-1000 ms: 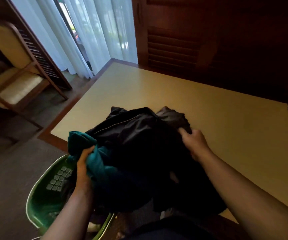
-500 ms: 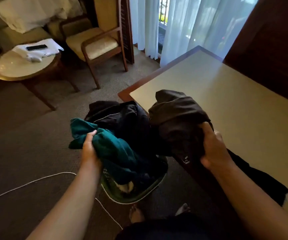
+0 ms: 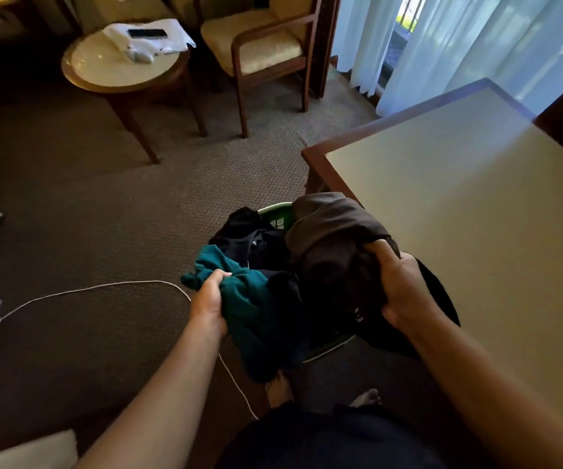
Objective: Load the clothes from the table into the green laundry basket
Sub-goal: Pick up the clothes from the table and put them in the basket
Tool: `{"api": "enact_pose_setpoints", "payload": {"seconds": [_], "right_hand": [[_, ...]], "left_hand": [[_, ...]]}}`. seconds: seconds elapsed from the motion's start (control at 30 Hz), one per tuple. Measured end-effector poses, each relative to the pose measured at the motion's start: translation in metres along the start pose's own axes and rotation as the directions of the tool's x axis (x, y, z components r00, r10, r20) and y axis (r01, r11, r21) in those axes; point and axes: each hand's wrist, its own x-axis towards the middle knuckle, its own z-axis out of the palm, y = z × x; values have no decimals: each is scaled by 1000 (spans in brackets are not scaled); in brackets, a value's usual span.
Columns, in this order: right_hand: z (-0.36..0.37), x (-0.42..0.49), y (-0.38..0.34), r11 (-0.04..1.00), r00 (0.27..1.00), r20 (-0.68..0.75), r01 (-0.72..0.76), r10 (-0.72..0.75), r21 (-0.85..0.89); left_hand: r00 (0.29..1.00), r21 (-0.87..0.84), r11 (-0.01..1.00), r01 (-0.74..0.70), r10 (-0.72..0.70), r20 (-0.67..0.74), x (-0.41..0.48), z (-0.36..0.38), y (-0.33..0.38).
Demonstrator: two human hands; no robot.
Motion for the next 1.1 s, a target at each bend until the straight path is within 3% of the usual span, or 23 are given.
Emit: {"api": "enact_pose_setpoints", "payload": {"seconds": [0.27,0.43,0.7,0.87,0.97,1.1], "right_hand": [[37,1,-4,998,986,161,56,-49,-37],[28,30,28,922,994,108,69,-30,-382],[-9,25,70,805,976,133,-62,173,-590],[-16,15,87,834,918,204,-195,341,-516],[-13,11,91,856,889,274,-206,366,-474],[-11,7,83,930,878,336,-262,341,-258]], "left_hand": [[997,-16,999,-37,38,65,-9,-5,2],[998,3,999,-43,42,50,-6,1,3],[993,73,997,28,-36,116,-9,19,-15],[980,65,994,90,-100,170,-16,38,-27],[946,35,991,128,-133,294,-26,53,-31],[891,19,989,147,-140,433,-44,72,-25]]}}
